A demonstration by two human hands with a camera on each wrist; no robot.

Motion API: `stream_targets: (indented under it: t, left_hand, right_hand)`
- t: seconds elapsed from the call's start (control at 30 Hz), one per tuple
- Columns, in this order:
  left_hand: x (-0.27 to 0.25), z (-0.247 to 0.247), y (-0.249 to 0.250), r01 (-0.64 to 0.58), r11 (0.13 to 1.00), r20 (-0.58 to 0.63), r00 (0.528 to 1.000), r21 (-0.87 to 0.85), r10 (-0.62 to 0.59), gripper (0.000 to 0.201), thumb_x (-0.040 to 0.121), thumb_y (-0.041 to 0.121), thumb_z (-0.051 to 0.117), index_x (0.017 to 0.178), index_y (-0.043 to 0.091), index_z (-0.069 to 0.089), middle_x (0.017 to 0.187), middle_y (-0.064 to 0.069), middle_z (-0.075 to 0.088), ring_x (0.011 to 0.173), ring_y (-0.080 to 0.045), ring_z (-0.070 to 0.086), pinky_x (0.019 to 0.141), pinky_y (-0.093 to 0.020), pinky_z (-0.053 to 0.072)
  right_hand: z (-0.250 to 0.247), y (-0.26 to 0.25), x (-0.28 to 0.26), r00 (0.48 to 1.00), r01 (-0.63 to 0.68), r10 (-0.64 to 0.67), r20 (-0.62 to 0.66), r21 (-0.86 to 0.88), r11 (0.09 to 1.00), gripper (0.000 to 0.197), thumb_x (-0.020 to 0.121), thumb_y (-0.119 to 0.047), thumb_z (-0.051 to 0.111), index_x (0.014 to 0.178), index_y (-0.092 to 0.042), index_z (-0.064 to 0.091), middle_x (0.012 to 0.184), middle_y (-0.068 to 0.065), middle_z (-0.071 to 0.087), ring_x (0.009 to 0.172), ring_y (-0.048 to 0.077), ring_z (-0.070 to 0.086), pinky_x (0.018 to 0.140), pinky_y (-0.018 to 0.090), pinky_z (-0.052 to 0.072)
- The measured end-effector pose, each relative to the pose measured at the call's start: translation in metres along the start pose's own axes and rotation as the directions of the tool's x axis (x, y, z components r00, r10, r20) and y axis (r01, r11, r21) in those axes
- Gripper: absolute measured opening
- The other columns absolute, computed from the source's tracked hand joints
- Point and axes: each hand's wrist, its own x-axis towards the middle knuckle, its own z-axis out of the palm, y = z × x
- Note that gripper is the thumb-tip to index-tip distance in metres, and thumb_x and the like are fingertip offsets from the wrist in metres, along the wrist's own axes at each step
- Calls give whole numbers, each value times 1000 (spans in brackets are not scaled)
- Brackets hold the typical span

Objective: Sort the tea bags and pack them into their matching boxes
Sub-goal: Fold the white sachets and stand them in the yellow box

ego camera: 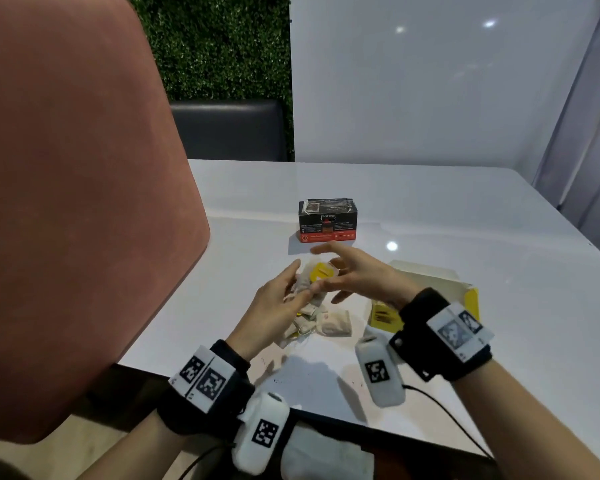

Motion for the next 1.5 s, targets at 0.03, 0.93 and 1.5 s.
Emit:
stream_targets:
  t: [0.03, 0.93, 1.5]
  left_hand:
    - [1, 2, 6, -33, 996, -5, 999, 77, 33, 55, 94, 25, 54, 144, 20, 32, 124, 6, 57, 114, -9, 56, 98, -26, 45]
    - [105, 95, 17, -132, 899, 560, 817, 418, -140, 135, 71, 17, 80, 137, 11, -38, 156, -22, -7, 145, -30, 5, 118, -40, 16]
    - [102, 92, 14, -51, 969, 594, 797, 241, -106, 128, 77, 5, 73, 136, 14, -40, 156, -17, 10, 143, -26, 18, 108, -24, 25]
  right_hand:
    - [-8, -2, 0, 999, 27, -26, 25, -32, 999, 54, 83, -10, 67, 132, -15, 44, 100, 5, 58, 81, 16, 64, 68, 29, 58]
    - [-115, 74, -42, 972, 231, -39, 232, -973, -16, 26, 97, -17, 43, 121, -20, 53, 112, 0, 60, 96, 22, 60, 62, 28, 38]
    - [-76, 94, -15, 971, 213, -151, 184, -955, 208, 30, 95, -21, 51, 124, -17, 49, 110, 3, 59, 88, 23, 62, 64, 29, 50]
